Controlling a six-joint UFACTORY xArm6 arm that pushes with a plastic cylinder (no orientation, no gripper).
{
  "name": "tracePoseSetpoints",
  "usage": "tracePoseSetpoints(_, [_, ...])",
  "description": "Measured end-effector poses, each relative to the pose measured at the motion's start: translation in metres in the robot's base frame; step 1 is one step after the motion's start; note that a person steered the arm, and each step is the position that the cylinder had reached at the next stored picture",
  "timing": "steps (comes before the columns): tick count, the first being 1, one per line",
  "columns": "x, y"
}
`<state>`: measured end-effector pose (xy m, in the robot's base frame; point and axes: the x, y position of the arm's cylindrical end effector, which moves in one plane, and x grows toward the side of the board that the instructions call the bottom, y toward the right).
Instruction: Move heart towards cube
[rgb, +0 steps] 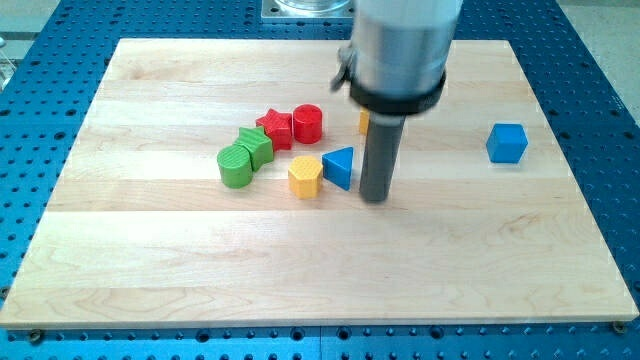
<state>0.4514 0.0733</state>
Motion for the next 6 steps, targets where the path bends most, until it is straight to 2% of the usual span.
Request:
tracePoseSetpoints(1, [-0.058,0.067])
tracePoseSetpoints(2, [-0.12,0.055])
tracePoseSetpoints(3, [-0.114,-0.032])
tracePoseSetpoints(4, [-0.08,-0.042])
tracePoseSetpoints(5, [-0.077,0.027])
tracePoseSetpoints(6, [-0.078,0.063])
